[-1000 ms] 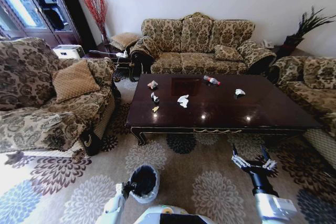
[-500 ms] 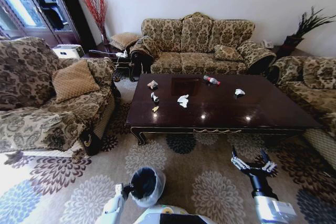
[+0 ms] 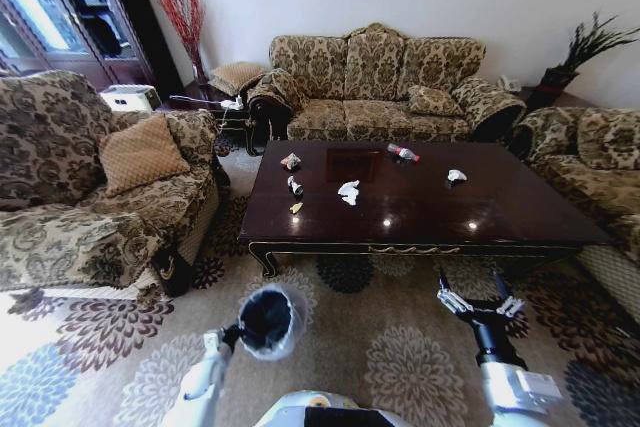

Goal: Move to the front of the table and place the trash on the table into the trash bin.

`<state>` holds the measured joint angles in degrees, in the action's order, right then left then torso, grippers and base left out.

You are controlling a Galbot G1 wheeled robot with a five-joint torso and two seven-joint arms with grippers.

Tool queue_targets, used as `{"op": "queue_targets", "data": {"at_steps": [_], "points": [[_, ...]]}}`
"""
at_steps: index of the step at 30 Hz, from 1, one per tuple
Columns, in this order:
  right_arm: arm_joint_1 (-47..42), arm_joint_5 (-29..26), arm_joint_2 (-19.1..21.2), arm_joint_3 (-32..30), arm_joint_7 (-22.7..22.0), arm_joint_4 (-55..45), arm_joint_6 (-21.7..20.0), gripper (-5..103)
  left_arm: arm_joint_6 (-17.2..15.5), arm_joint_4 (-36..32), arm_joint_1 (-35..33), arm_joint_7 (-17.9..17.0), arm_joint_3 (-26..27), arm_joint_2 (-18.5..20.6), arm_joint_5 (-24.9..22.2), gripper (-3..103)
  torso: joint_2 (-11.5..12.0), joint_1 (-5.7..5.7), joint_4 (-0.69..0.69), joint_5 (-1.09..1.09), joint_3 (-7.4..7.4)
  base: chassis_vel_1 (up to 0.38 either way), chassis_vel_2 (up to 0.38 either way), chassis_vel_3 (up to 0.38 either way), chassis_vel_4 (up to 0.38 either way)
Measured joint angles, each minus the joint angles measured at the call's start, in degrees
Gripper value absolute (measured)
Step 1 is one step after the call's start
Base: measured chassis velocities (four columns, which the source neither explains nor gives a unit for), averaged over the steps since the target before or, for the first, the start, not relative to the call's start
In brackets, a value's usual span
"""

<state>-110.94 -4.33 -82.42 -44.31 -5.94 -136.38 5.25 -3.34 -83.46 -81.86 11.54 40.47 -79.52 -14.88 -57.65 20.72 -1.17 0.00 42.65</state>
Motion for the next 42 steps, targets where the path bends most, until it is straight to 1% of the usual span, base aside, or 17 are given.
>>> {"op": "queue_targets", "data": {"at_steps": [1, 2, 6, 7, 10, 11, 14, 16, 17, 18, 20, 22, 25, 28, 34, 39, 42], "points": [[0.0, -0.1, 0.2, -0.4, 0.0, -0.1, -0.3, 100, -0.2, -2.6, -1.5, 0.1, 0.5, 0.3, -0.1, 2, 0.0, 0.00, 0.00, -0.01, 0.00, 0.000, 0.000, 0.000, 0.000], [0.0, -0.1, 0.2, -0.4, 0.0, -0.1, -0.3, 100, -0.2, -2.6, -1.5, 0.1, 0.5, 0.3, -0.1, 2, 0.0, 0.00, 0.00, -0.01, 0.00, 0.000, 0.000, 0.000, 0.000], [1.1, -0.7, 1.2, -1.5, 0.0, -0.2, -2.1, 100, -2.1, -15.3, -8.3, 0.1, 3.5, 0.8, -1.3, 2, 0.0, 0.00, -0.02, 0.00, 0.00, 0.000, 0.000, 0.000, 0.000], [1.1, -0.7, 1.2, -1.5, 0.0, -0.2, -2.1, 100, -2.1, -15.3, -8.3, 0.1, 3.5, 0.8, -1.3, 2, 0.0, 0.00, -0.02, 0.00, 0.00, 0.000, 0.000, 0.000, 0.000], [2.5, -1.5, 1.7, -1.8, 0.0, -0.2, -3.6, 100, -3.2, -24.7, -12.7, 0.7, 6.2, 0.9, -3.1, 2, 0.0, 0.00, -0.02, 0.00, 0.00, 0.000, 0.000, 0.000, 0.000], [2.5, -1.5, 1.7, -1.8, 0.0, -0.2, -3.6, 100, -3.2, -24.7, -12.7, 0.7, 6.2, 0.9, -3.1, 2, 0.0, 0.00, -0.02, 0.00, 0.00, 0.000, 0.000, 0.000, 0.000], [3.3, -2.0, 1.8, -1.8, 0.6, -0.2, -4.4, 100, -4.8, -32.1, -13.8, 0.3, 8.9, 0.5, -4.7, 2, 0.0, 0.00, -0.01, 0.00, 0.00, 0.000, 0.000, 0.000, 0.000], [3.4, -2.0, 1.7, -1.5, 1.6, -0.4, -4.7, 100, -6.6, -36.9, -13.4, -0.9, 10.2, 0.1, -5.2, 2, 0.0, 0.00, -0.01, 0.00, 0.00, 0.000, 0.000, 0.000, 0.000], [3.4, -1.9, 1.6, -1.4, 1.8, -0.5, -4.8, 100, -7.2, -38.5, -13.0, -1.5, 10.5, -0.1, -5.2, 2, 0.0, 0.00, -0.01, 0.01, 0.00, 0.000, 0.000, 0.000, 0.000], [3.4, -1.9, 1.6, -1.4, 1.8, -0.5, -4.8, 100, -7.2, -38.5, -13.0, -1.5, 10.5, -0.1, -5.2, 2, 0.0, 0.00, -0.01, 0.01, 0.00, 0.000, 0.000, 0.000, 0.000], [3.4, -1.9, 1.4, -0.9, 2.3, -0.9, -4.8, 100, -8.8, -42.5, -11.7, -3.4, 10.7, -0.5, -5.8, 2, 0.0, 0.00, 0.00, 0.01, 0.00, 0.000, 0.000, 0.000, 0.000], [3.3, -1.8, 1.4, -0.9, 2.4, -1.0, -4.8, 100, -9.0, -43.6, -11.3, -4.1, 10.6, -0.6, -5.9, 2, 0.0, 0.00, 0.00, 0.01, 0.00, 0.000, 0.000, 0.000, 0.000], [3.3, -1.6, 1.2, -0.8, 2.6, -1.4, -4.7, 100, -8.9, -47.2, -10.1, -6.6, 9.1, -1.2, -5.9, 2, 0.0, 0.00, 0.00, 0.00, 0.00, 0.000, 0.000, 0.000, 0.000], [3.4, -1.0, 1.0, -0.8, 2.3, -1.6, -5.2, 100, -8.4, -49.2, -10.2, -7.8, 7.7, -1.8, -4.8, 2, 0.0, 0.00, 0.00, 0.01, 0.00, 0.000, 0.000, 0.000, 0.000], [3.5, 0.0, 0.6, -0.1, 2.1, -1.5, -6.3, 100, -8.4, -50.0, -10.3, -8.8, 7.1, -1.6, -4.7, 2, 0.0, 0.00, 0.00, 0.01, 0.00, 0.000, 0.000, 0.000, 0.000], [4.1, 0.8, 0.5, 0.6, 2.1, -1.2, -7.2, 100, -8.3, -48.8, -10.4, -9.4, 7.4, -1.1, -5.4, 2, 0.0, 0.00, 0.00, 0.00, 0.00, 0.000, 0.000, 0.000, 0.000], [4.7, 1.0, 0.5, 0.9, 2.0, -1.2, -8.5, 100, -8.0, -48.5, -10.6, -9.4, 7.6, -1.0, -6.0, 2, 0.0, 0.00, -0.01, 0.00, 0.00, 0.000, 0.000, 0.000, 0.000]]}}
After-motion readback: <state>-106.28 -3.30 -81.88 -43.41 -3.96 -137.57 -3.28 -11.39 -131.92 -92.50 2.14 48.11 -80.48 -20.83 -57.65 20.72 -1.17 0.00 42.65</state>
